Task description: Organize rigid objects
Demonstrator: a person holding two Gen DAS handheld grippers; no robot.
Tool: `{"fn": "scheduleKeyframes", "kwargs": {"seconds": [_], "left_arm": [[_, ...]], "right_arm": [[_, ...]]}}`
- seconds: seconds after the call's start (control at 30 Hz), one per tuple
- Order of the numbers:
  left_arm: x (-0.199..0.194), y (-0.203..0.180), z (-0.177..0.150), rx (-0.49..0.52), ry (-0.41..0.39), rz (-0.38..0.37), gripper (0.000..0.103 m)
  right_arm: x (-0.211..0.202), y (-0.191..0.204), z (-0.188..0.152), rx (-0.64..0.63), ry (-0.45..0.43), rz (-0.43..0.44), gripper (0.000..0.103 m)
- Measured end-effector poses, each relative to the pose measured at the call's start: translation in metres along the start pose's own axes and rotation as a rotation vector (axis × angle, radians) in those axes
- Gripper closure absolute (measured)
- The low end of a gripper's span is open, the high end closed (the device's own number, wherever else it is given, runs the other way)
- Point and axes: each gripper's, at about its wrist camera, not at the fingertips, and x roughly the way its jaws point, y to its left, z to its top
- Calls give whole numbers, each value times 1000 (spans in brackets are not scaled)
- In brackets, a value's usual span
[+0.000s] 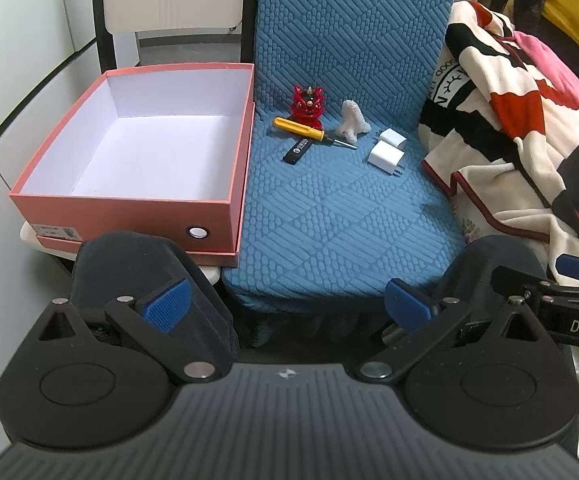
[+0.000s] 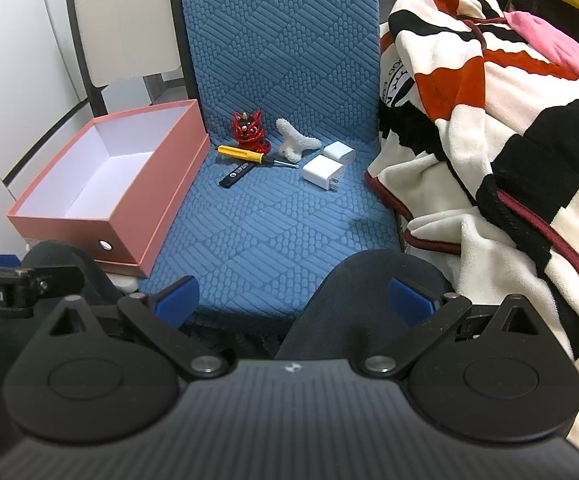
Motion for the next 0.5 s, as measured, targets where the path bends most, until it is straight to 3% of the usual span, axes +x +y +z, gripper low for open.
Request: {"fn": "scheduleKeyframes", "kwargs": {"seconds": [0.5], "left_arm": [[-7, -2, 2, 6, -29, -24, 0]], "right_arm": [[-13, -3, -1, 27, -35, 3, 0]]}}
